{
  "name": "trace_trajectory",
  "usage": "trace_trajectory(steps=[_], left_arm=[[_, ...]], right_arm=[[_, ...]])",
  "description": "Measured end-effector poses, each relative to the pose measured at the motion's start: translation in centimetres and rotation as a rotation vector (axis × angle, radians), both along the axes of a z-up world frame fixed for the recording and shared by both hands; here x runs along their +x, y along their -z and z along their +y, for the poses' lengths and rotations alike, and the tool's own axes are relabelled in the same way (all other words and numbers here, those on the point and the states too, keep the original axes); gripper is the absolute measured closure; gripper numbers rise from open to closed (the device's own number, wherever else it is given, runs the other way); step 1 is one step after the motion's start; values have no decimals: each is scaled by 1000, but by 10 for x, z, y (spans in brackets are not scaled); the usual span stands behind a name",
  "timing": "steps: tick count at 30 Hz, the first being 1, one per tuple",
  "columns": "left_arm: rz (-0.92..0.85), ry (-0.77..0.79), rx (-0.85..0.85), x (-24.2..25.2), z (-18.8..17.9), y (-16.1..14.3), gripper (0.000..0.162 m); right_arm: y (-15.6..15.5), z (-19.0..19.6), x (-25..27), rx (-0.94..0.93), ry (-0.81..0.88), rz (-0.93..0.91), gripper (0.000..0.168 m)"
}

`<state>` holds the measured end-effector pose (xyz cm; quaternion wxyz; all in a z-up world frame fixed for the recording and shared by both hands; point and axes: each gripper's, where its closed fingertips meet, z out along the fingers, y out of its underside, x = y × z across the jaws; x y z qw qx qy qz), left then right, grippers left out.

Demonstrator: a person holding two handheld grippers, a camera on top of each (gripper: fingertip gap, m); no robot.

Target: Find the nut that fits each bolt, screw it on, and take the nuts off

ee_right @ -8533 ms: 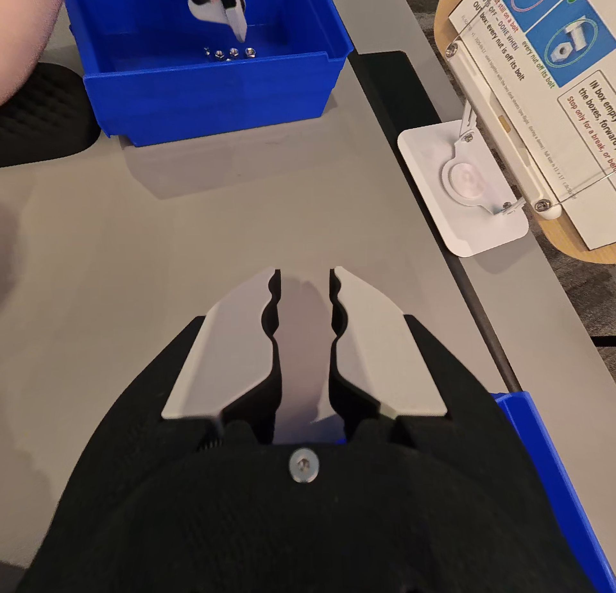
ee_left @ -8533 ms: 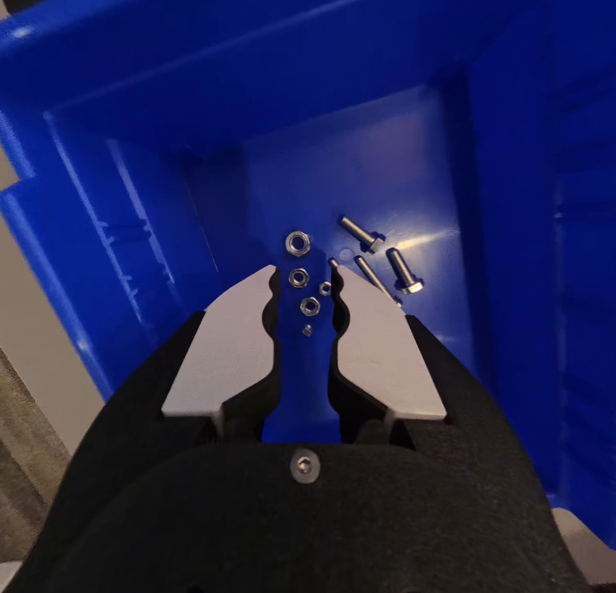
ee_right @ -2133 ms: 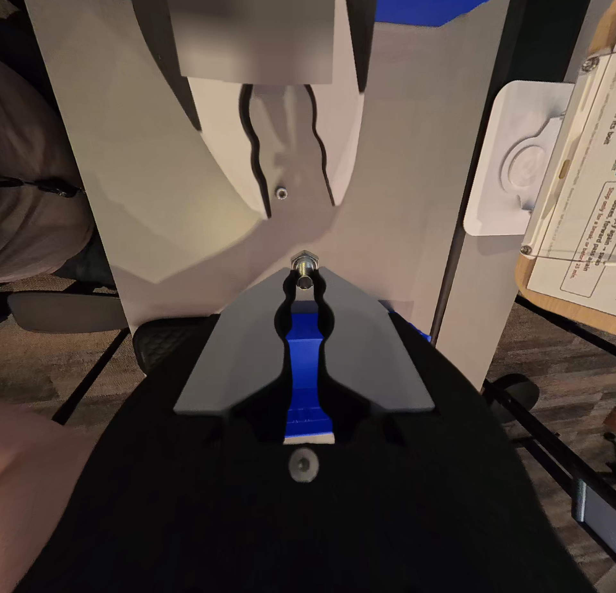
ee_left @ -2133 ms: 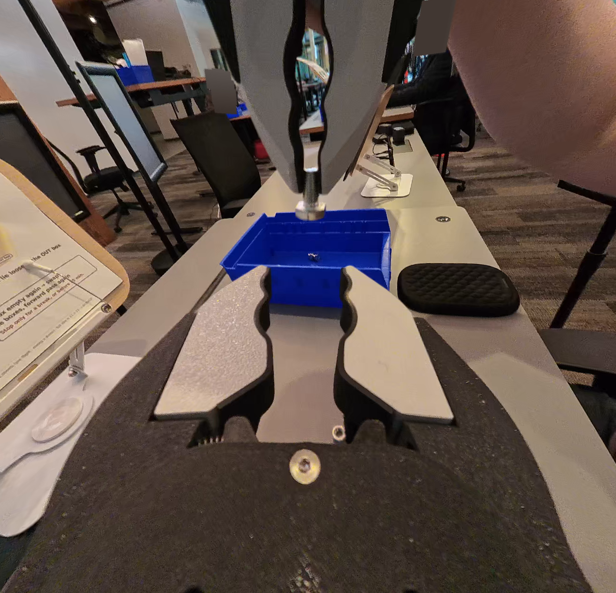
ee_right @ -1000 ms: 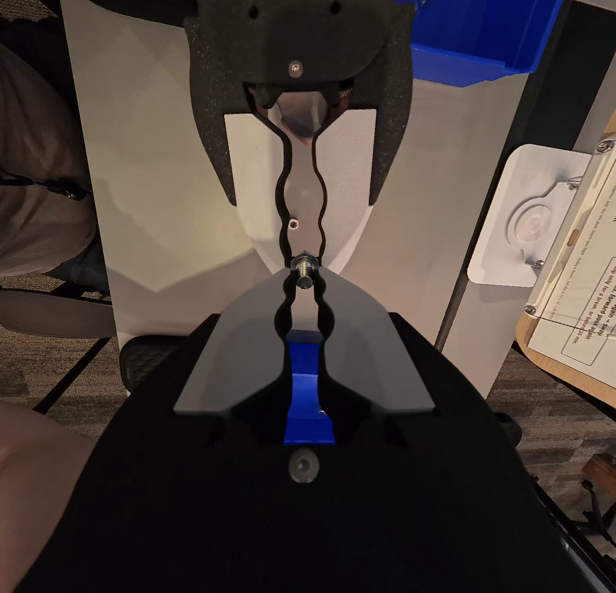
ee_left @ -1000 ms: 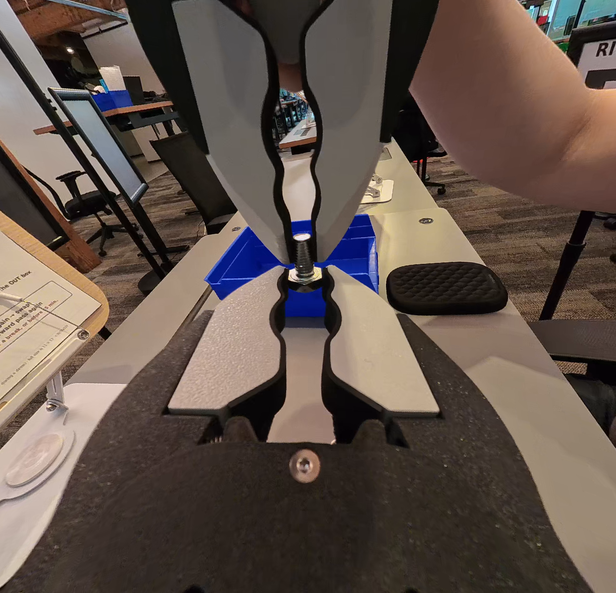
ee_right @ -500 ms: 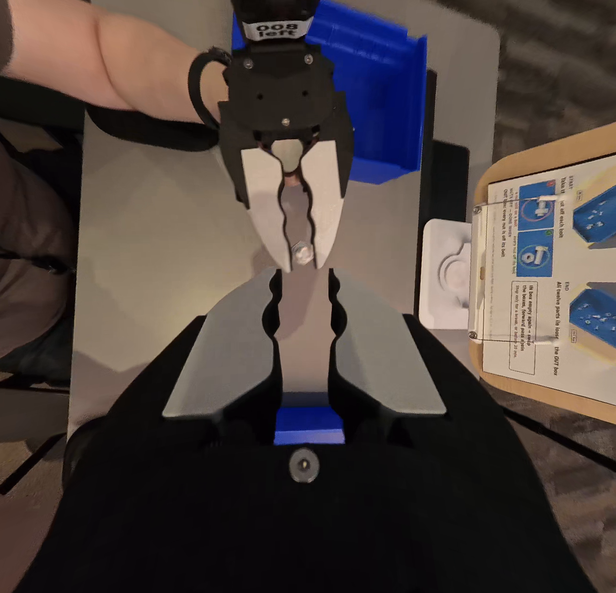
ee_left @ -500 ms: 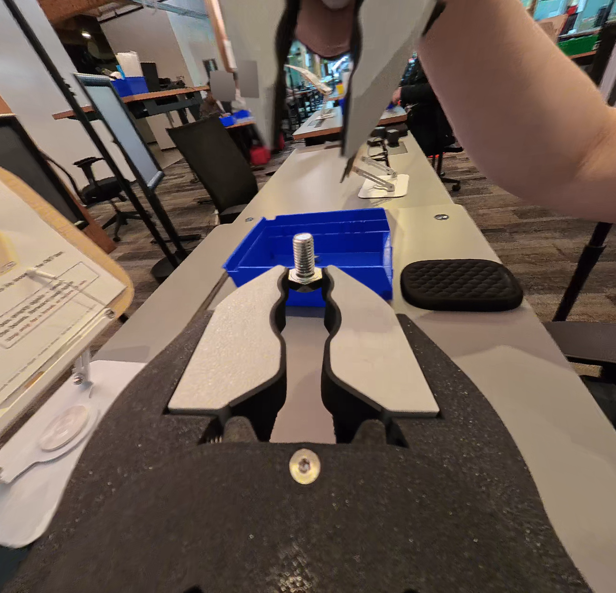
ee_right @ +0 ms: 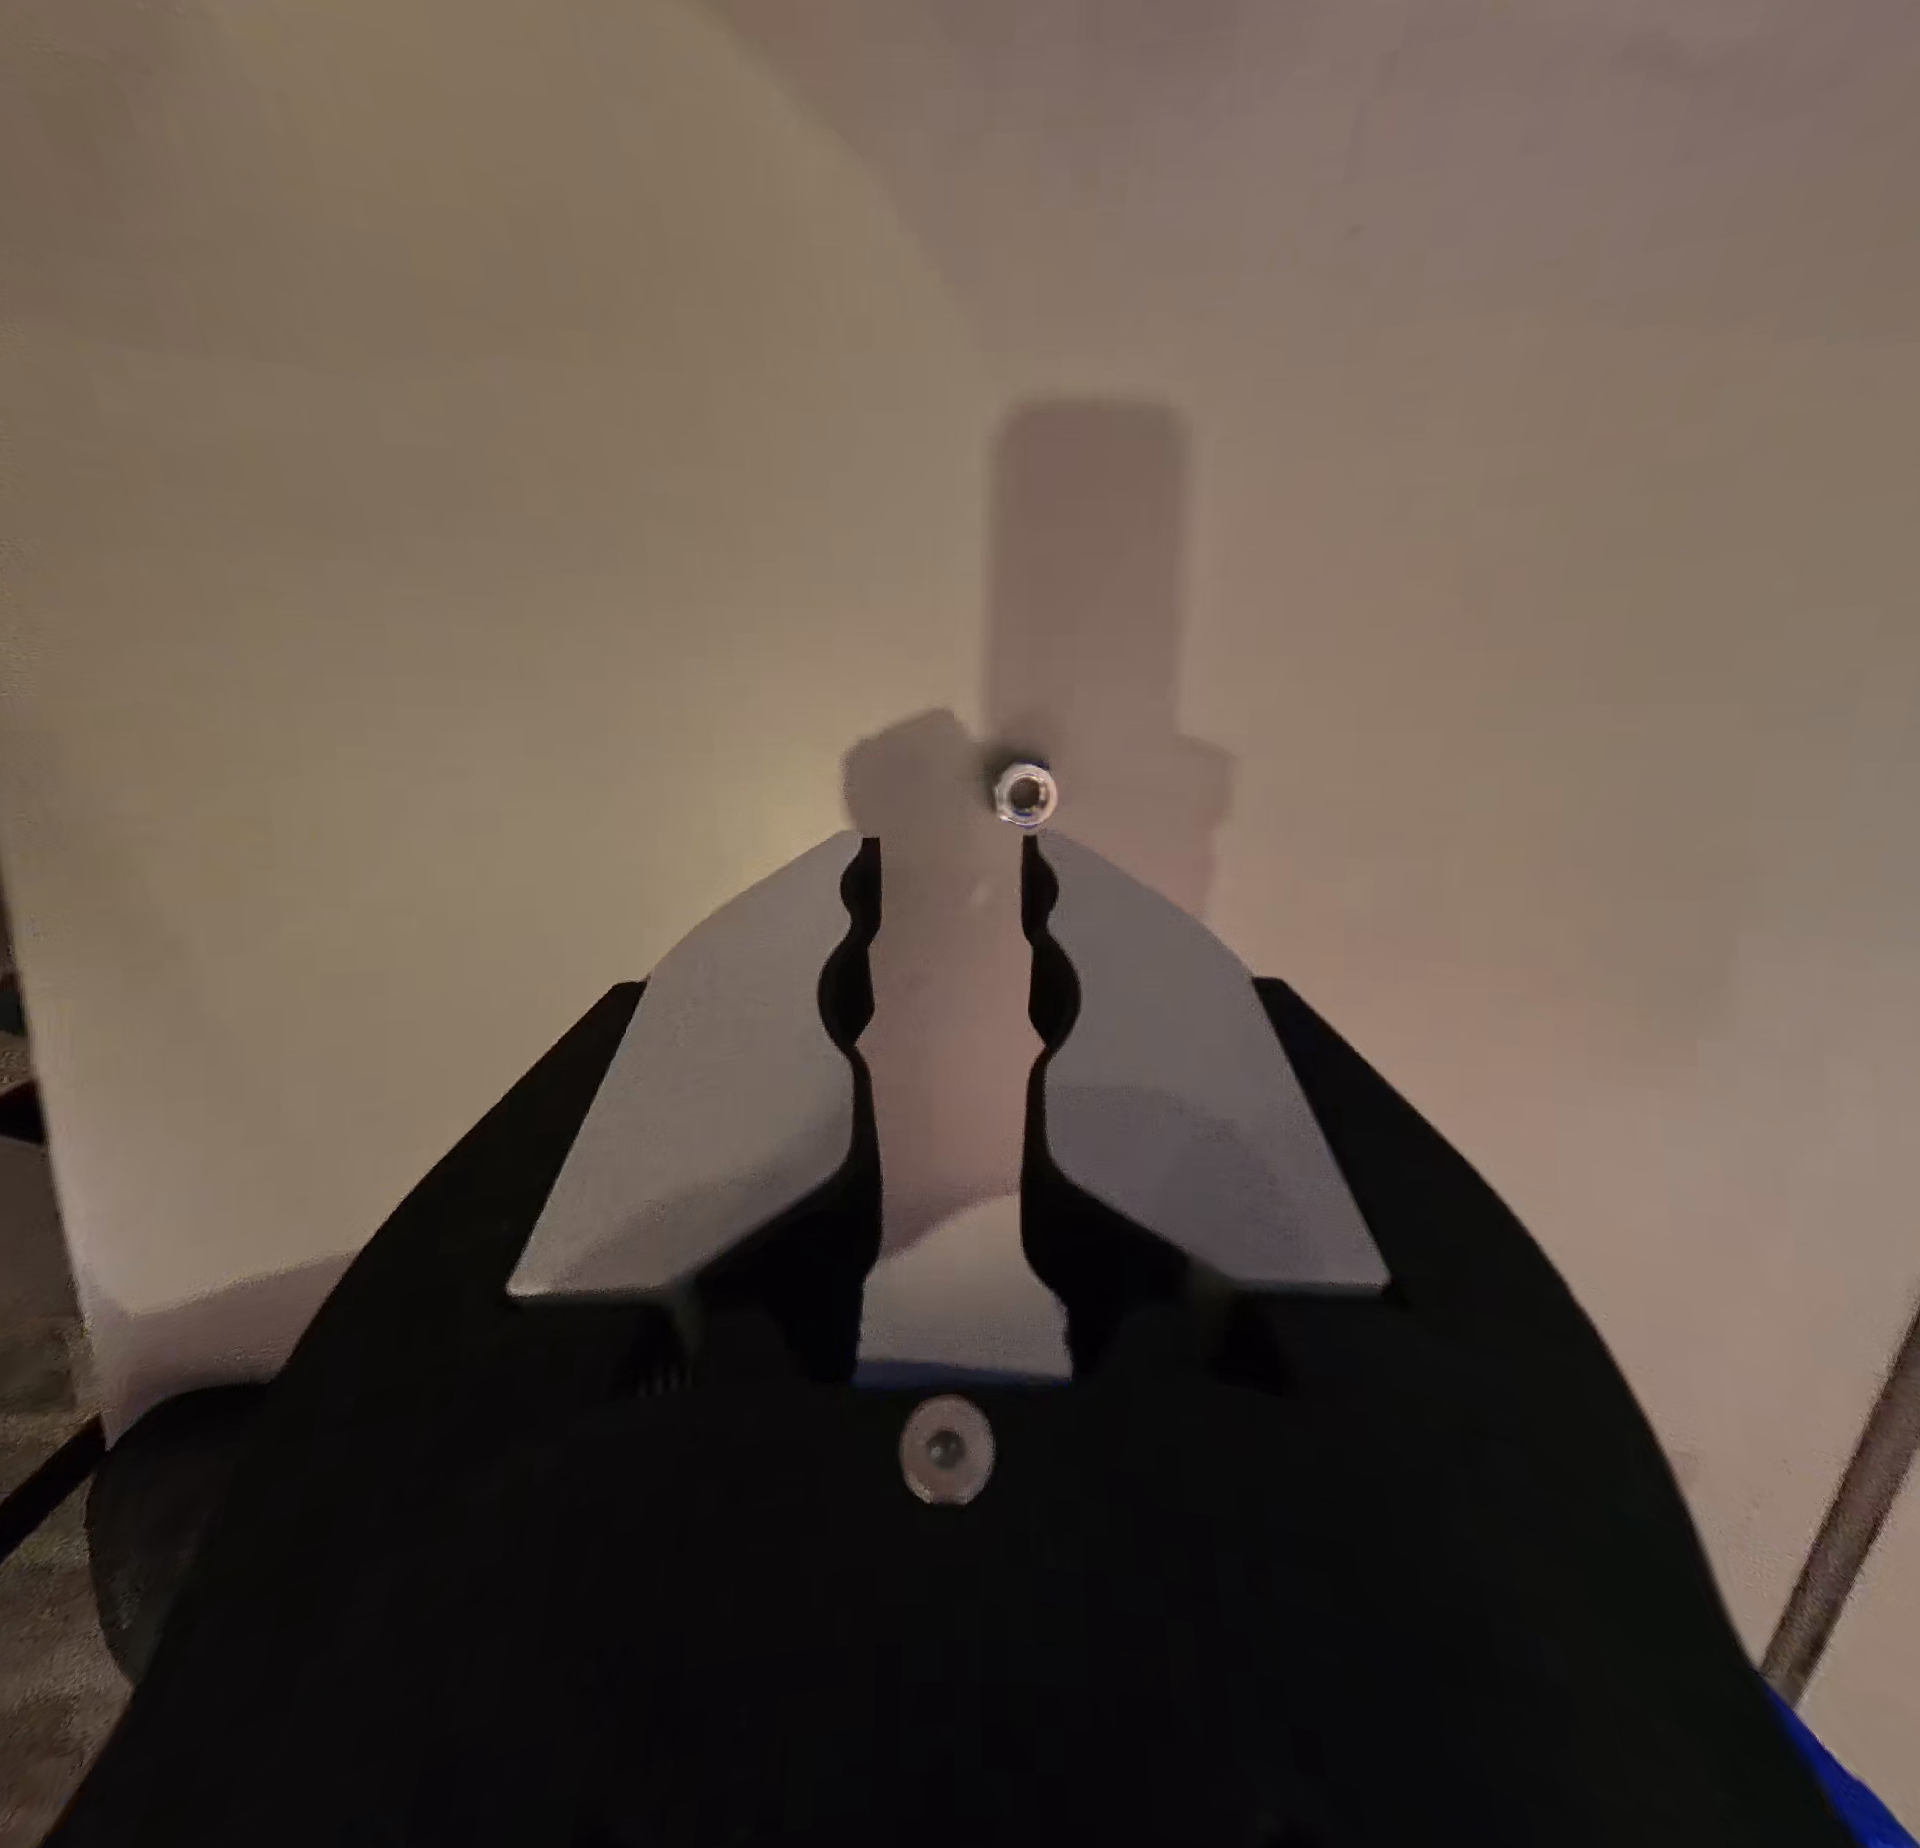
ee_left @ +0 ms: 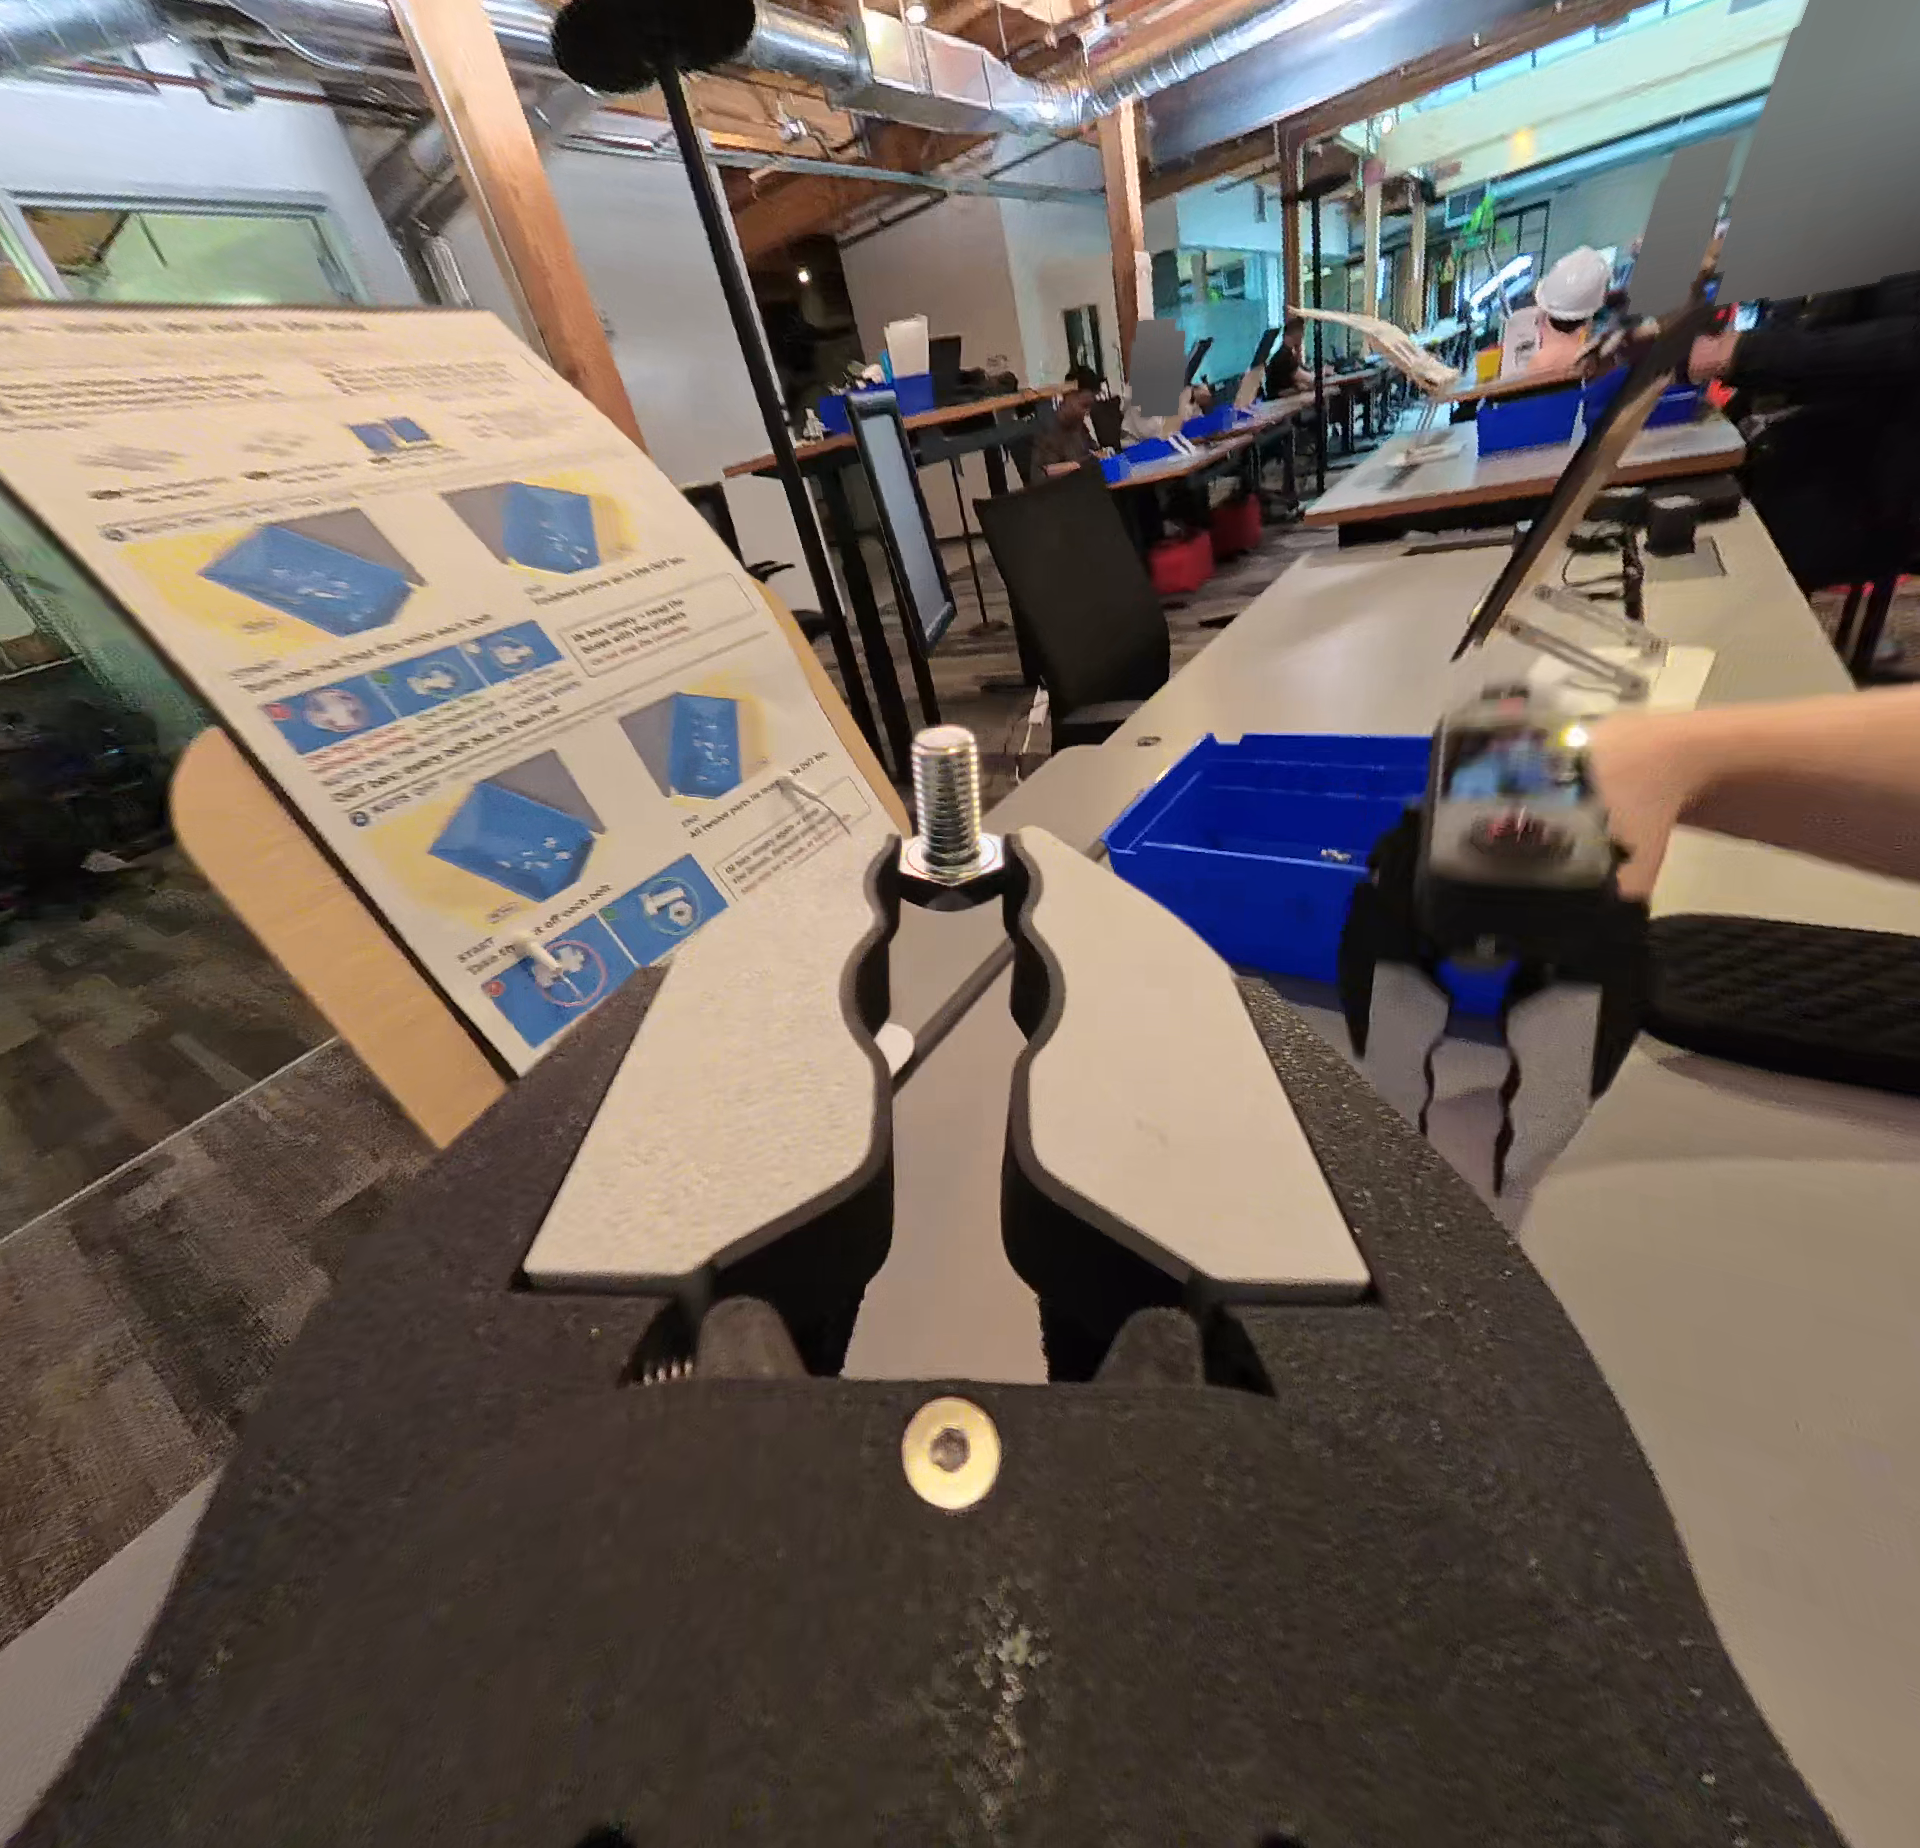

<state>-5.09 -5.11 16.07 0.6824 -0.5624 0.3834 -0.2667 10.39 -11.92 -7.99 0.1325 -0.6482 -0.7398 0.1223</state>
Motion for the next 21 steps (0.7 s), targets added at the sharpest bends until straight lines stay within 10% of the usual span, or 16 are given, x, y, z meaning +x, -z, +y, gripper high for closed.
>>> trace_trajectory(steps=[21], left_arm=[[-56, 41, 7, -10, -10, -12, 144]], right_arm=[[72, 18, -7, 76, -77, -187, 144]])
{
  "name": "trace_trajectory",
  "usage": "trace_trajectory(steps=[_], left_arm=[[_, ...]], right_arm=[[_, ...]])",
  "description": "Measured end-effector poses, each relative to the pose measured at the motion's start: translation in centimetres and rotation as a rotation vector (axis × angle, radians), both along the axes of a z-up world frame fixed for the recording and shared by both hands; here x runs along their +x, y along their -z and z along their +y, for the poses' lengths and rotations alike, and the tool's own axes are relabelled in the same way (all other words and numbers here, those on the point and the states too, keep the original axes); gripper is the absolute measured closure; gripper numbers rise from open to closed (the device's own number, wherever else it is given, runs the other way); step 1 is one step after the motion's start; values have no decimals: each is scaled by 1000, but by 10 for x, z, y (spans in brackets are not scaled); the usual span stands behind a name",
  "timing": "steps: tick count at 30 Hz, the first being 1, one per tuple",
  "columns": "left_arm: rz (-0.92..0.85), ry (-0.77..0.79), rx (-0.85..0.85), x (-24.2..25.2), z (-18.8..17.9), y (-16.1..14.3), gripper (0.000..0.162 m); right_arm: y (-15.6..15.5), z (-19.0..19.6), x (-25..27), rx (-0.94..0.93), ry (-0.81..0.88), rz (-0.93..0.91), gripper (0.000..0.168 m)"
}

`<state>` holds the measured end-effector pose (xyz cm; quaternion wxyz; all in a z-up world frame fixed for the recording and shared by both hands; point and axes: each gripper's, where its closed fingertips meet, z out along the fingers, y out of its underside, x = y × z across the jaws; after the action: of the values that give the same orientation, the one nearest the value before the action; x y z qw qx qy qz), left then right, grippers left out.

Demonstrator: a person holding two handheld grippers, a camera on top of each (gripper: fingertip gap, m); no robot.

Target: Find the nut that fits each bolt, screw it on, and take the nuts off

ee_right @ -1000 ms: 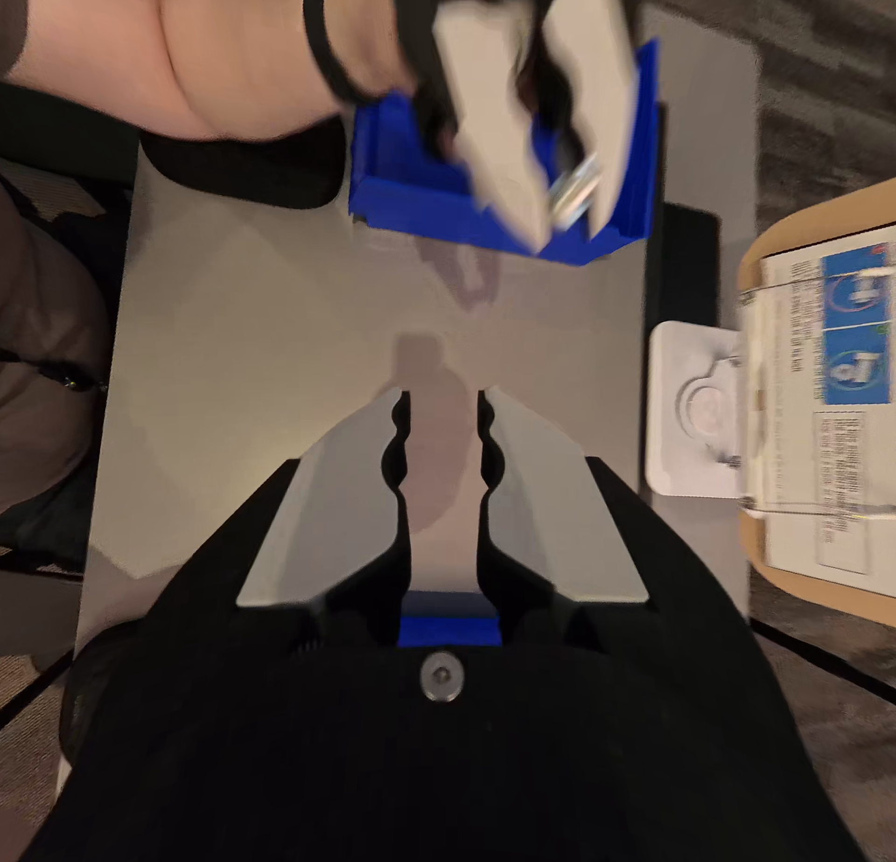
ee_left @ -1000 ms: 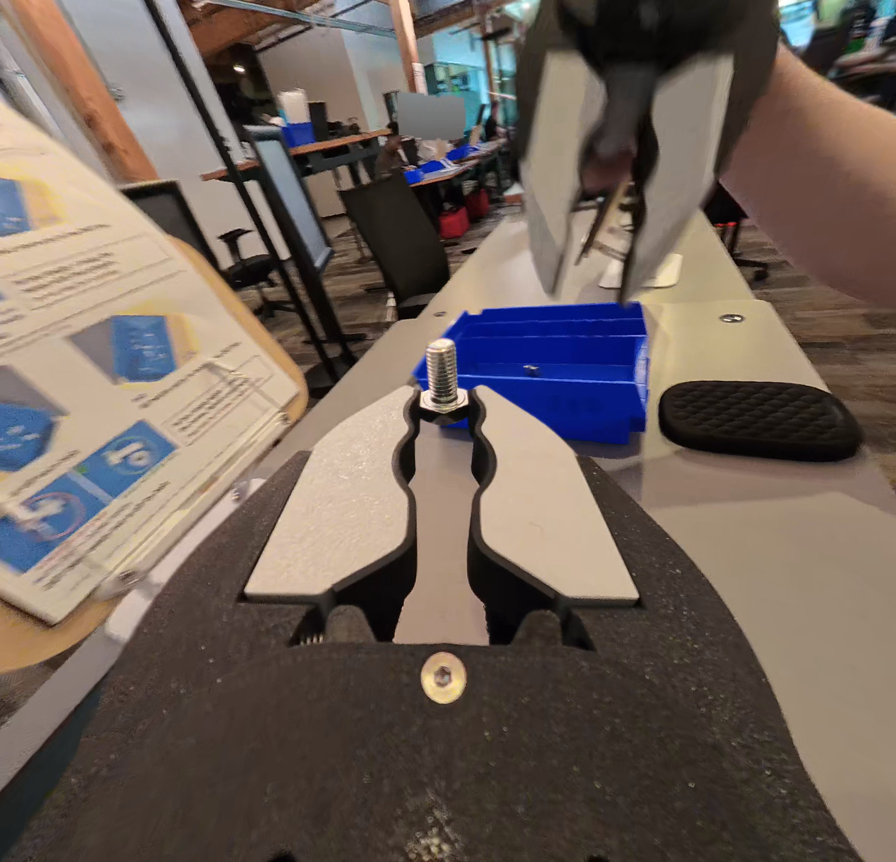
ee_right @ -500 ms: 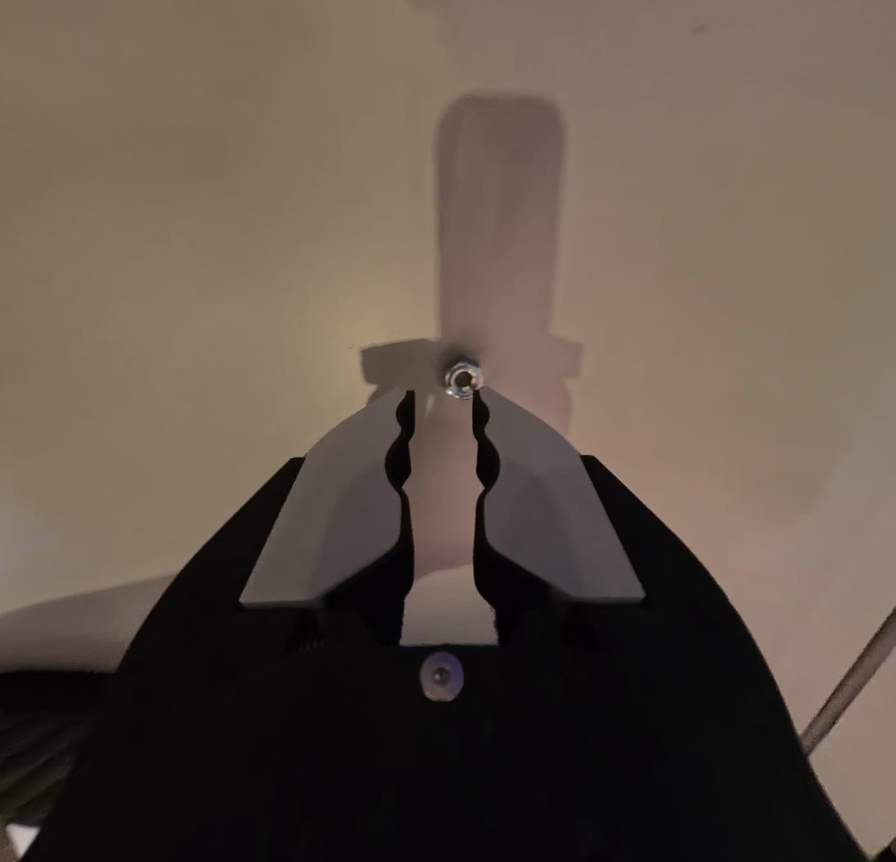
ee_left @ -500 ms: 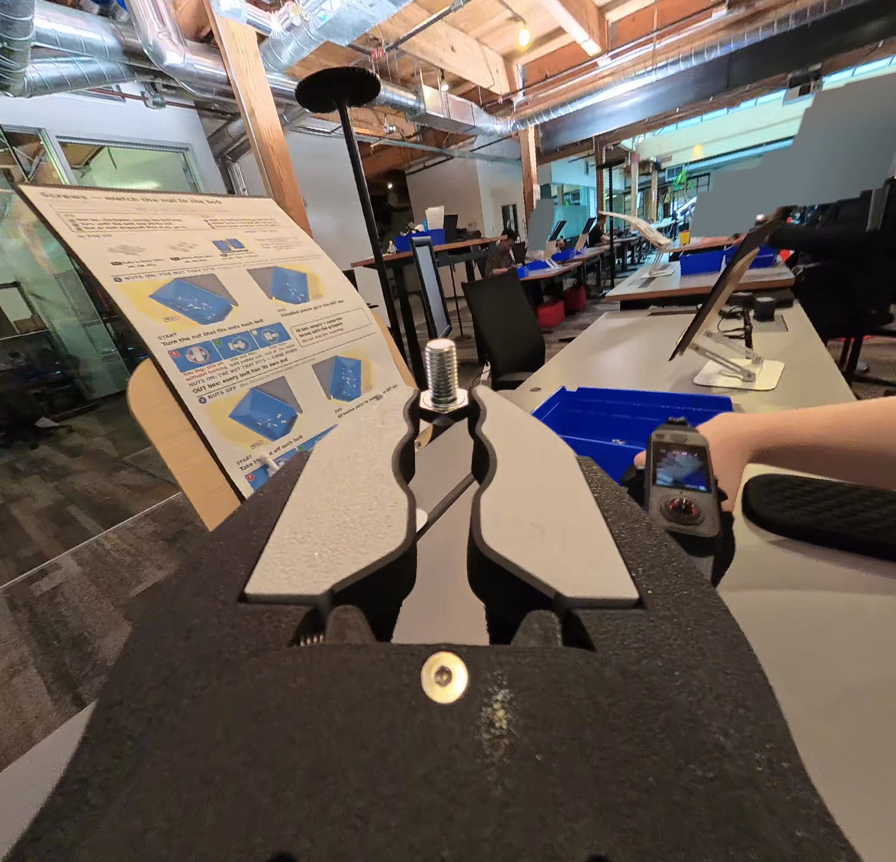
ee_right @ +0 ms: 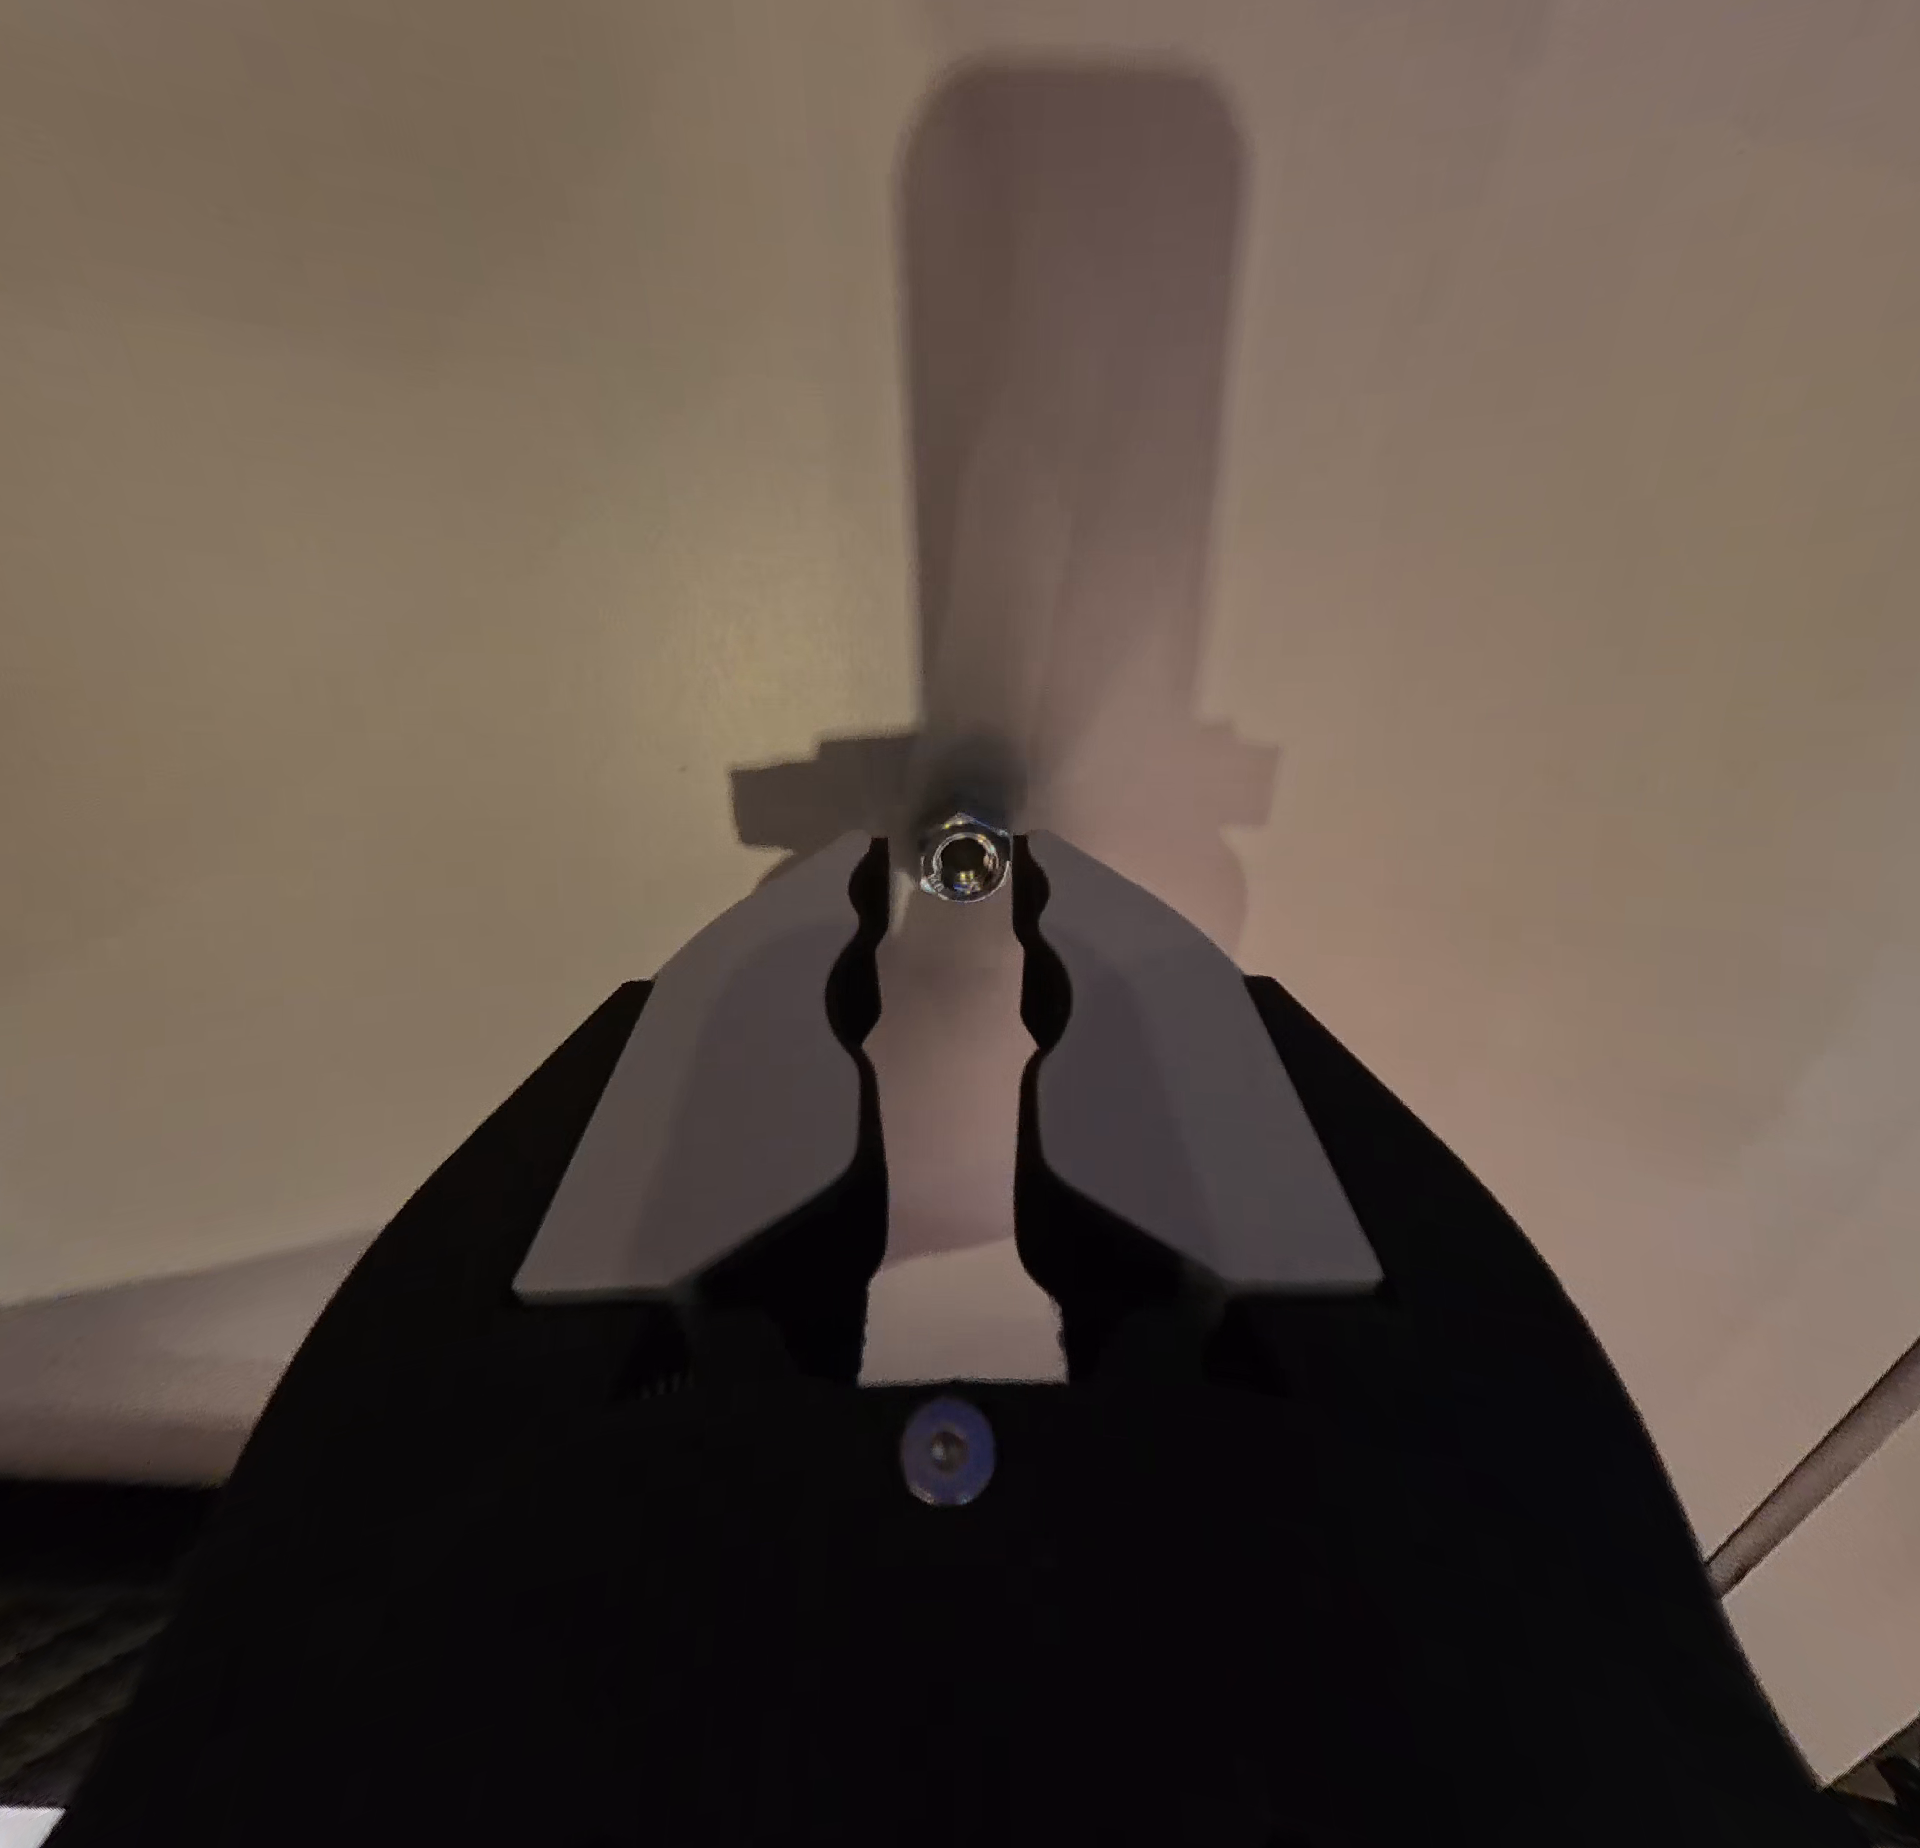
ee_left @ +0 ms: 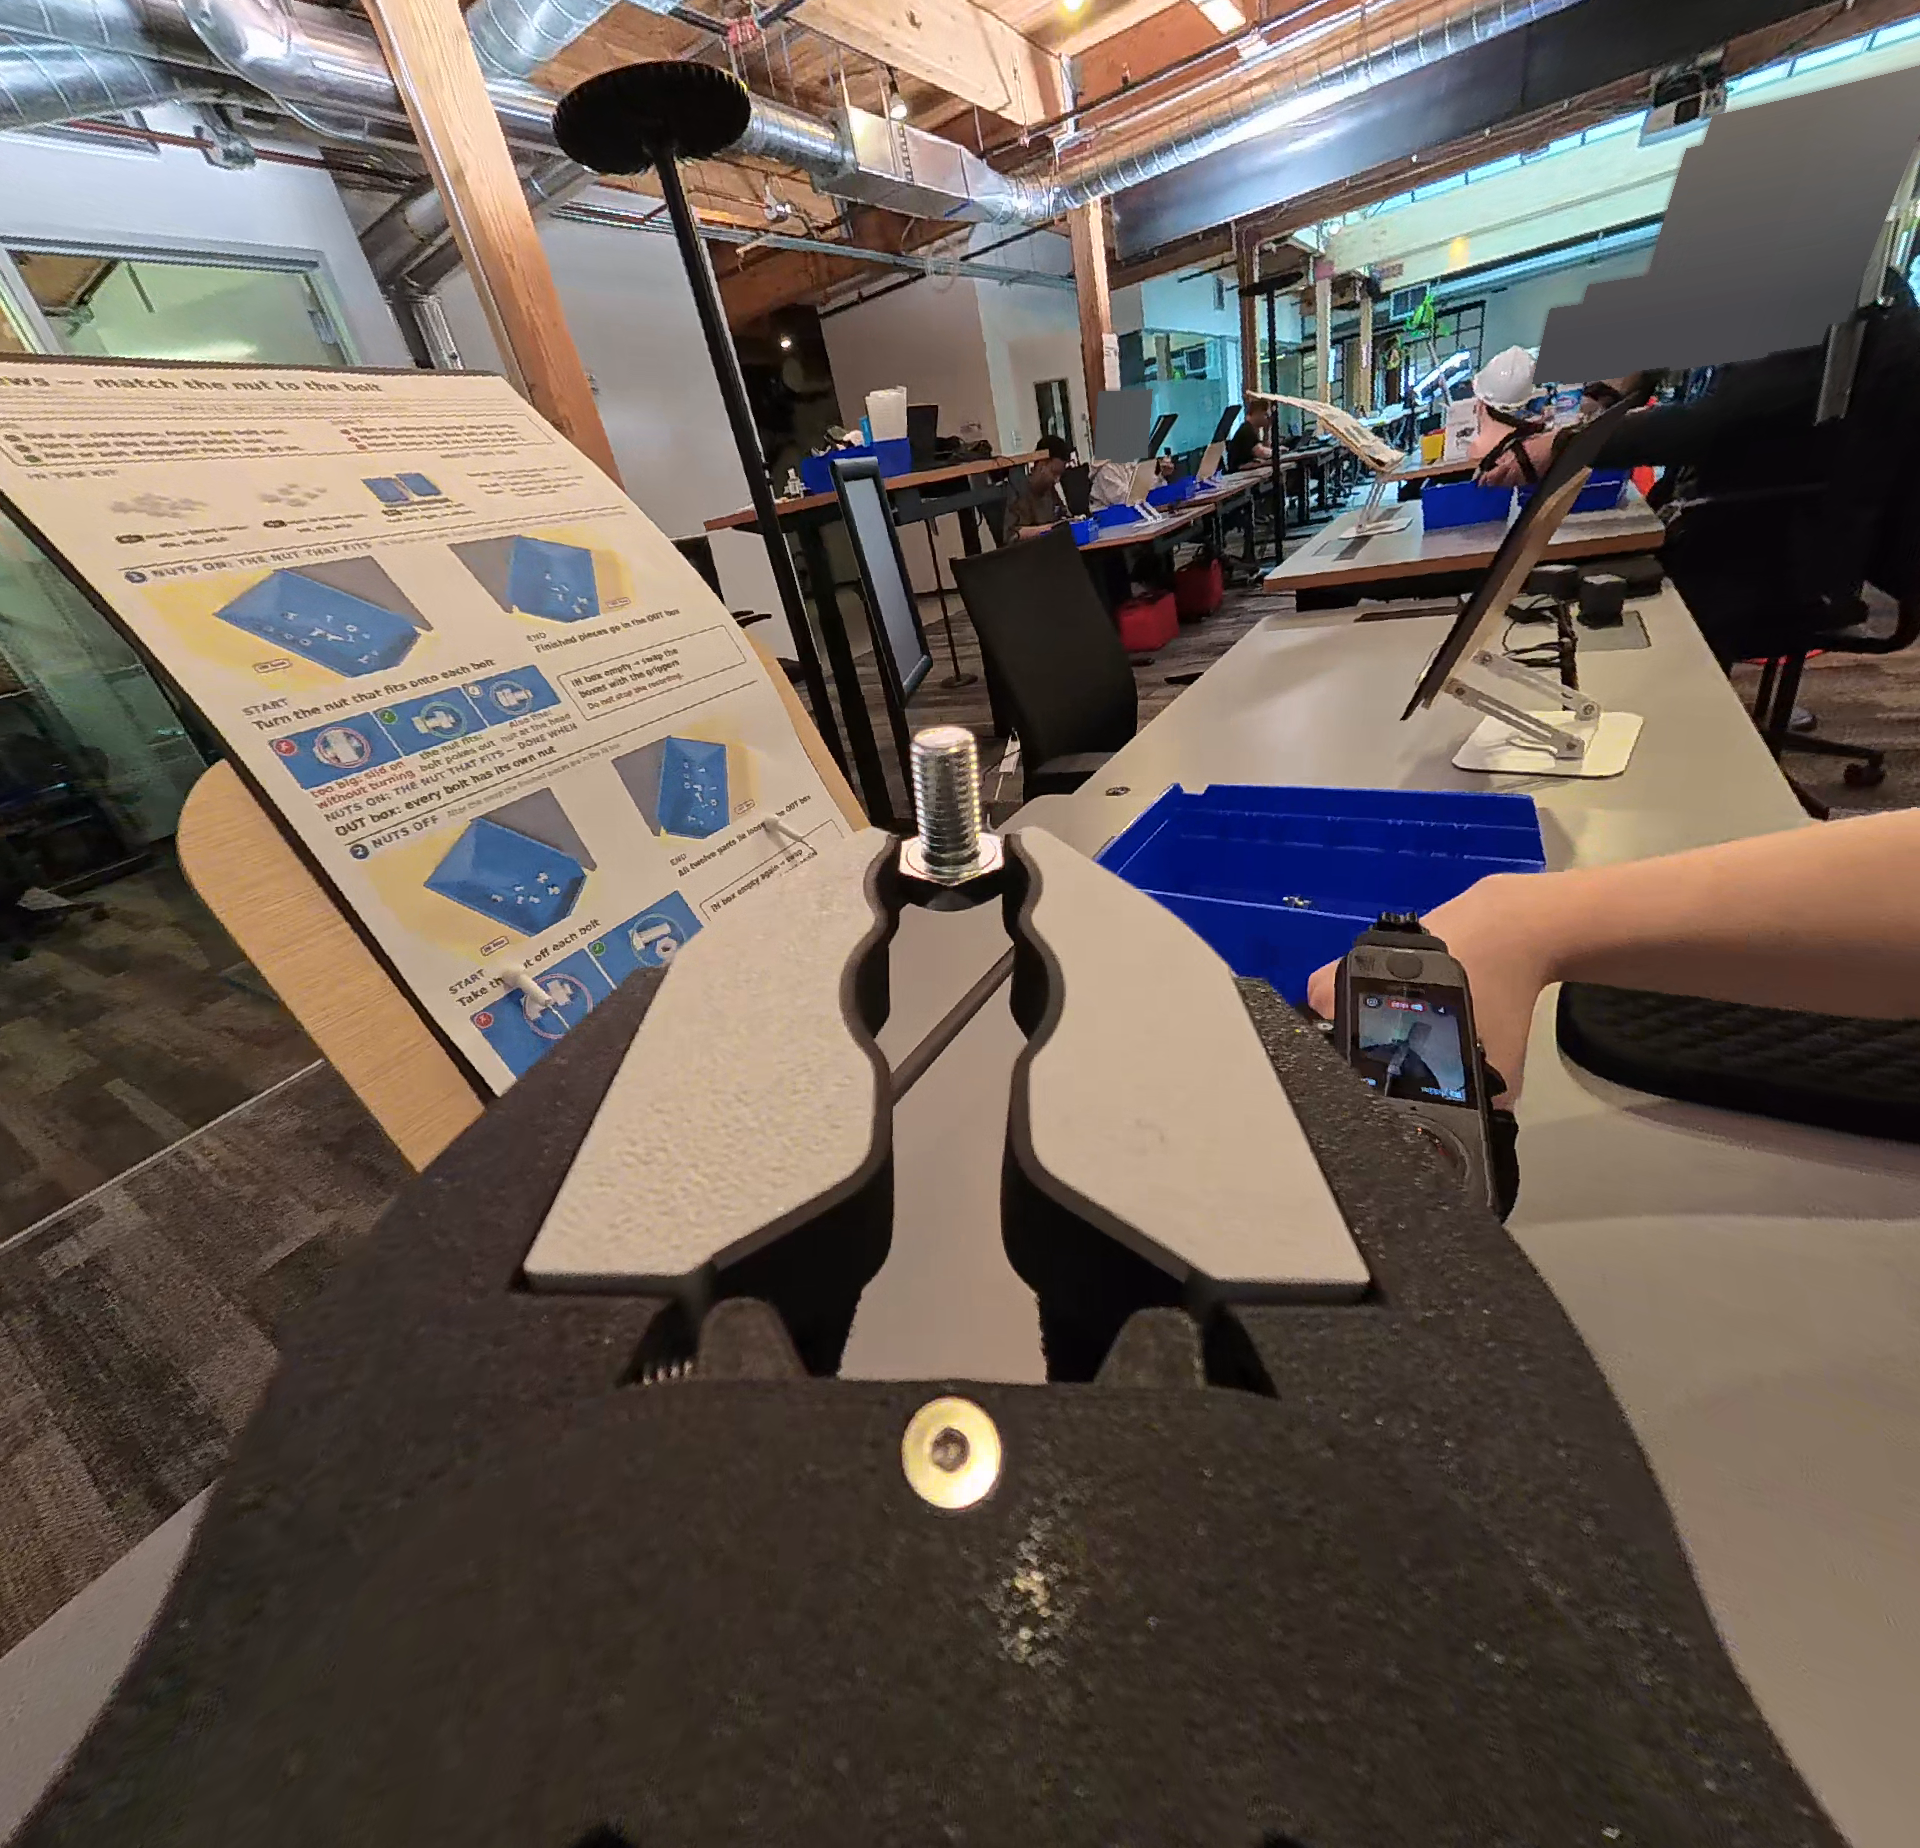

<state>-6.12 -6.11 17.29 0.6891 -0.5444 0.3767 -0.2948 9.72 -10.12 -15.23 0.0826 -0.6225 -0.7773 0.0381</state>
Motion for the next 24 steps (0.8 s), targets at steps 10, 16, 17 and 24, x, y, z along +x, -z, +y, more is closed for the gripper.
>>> trace_trajectory(steps=[10, 16, 17, 24], left_arm=[[2, 23, -9, 3, -2, 1, 144], [34, 38, -8, 12, -5, 4, 144], [39, 38, -4, 14, -5, 5, 144], [68, 38, -11, 20, -3, 10, 144]], right_arm=[[4, 3, 1, -7, 4, -6, 149], [5, 3, -2, -15, 7, 20, 150], [5, 3, -2, -16, 7, 23, 150], [-21, 3, 6, -4, 14, 51, 150]])
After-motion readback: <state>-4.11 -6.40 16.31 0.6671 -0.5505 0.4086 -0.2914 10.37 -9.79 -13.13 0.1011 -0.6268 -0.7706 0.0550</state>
